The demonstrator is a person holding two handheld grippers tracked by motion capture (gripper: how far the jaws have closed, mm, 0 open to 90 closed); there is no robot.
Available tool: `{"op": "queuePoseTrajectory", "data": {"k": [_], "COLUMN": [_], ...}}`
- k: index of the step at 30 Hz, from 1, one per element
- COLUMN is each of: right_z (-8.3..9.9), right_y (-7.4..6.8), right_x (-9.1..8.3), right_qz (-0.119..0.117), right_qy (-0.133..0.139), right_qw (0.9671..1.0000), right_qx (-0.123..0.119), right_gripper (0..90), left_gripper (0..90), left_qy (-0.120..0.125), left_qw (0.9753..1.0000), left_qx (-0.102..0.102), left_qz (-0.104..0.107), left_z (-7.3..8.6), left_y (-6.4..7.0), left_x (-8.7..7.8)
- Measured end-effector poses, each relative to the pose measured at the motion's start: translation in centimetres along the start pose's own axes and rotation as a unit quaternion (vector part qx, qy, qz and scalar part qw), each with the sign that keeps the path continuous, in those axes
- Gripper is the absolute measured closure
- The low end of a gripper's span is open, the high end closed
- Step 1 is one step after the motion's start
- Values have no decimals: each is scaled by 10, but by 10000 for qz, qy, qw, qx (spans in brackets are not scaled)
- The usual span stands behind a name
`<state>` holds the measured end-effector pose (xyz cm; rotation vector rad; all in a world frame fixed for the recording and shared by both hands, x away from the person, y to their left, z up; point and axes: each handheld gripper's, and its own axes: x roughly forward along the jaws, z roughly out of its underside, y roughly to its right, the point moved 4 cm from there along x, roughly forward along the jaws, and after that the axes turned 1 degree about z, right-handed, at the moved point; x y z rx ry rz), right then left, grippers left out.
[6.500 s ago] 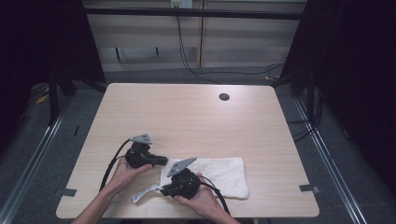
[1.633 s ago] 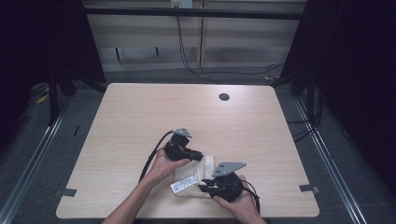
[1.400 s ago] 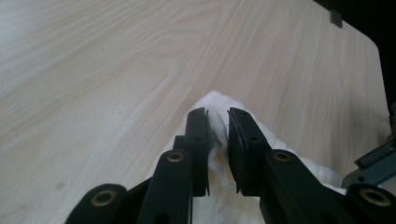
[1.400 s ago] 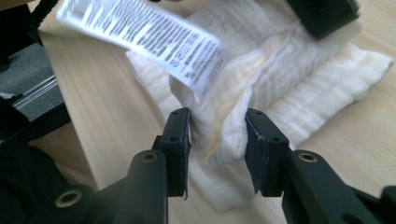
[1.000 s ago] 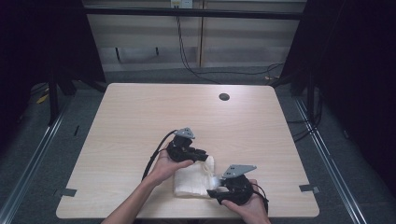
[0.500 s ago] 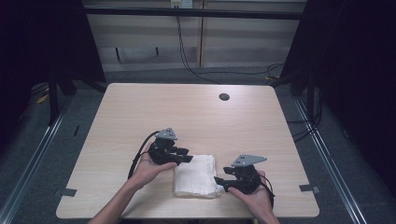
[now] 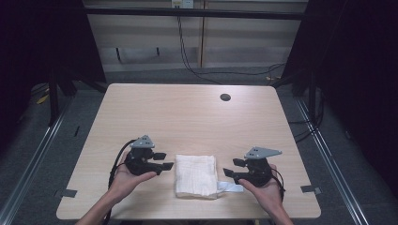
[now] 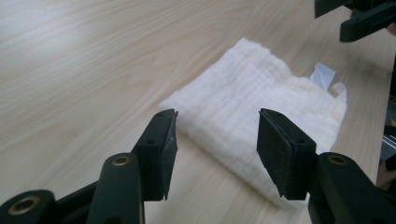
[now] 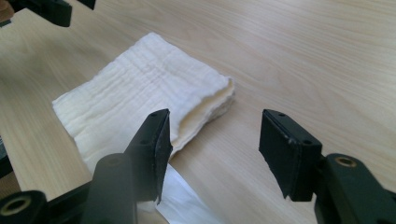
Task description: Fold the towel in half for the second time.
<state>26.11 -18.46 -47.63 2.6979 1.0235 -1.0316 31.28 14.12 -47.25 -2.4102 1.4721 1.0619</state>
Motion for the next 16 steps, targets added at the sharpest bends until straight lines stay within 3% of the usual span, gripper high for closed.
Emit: {"op": "queuePoseTrajectory", "data": {"k": [7,11,16], "right_z": [10,18,21], "right_y": [12,20,30], "right_x": [-10,-14,-20], "right_qz": [132,244,435], "right_qy": [0,94,301], "right_qw": [9999,9996,9983], "right_qx": [-19,123,246], "right_gripper": [412,392,371], "left_gripper": [420,384,375], "left_qy": [-14,4,320], "left_qw": [9994,9987,9972], "left_qx": [-303,-425,-534], "left_qz": [-179,-281,-416], "left_z": [29,49,62], "left_y": [-11,-15,-23], "left_x": [-29,-48,-62]}}
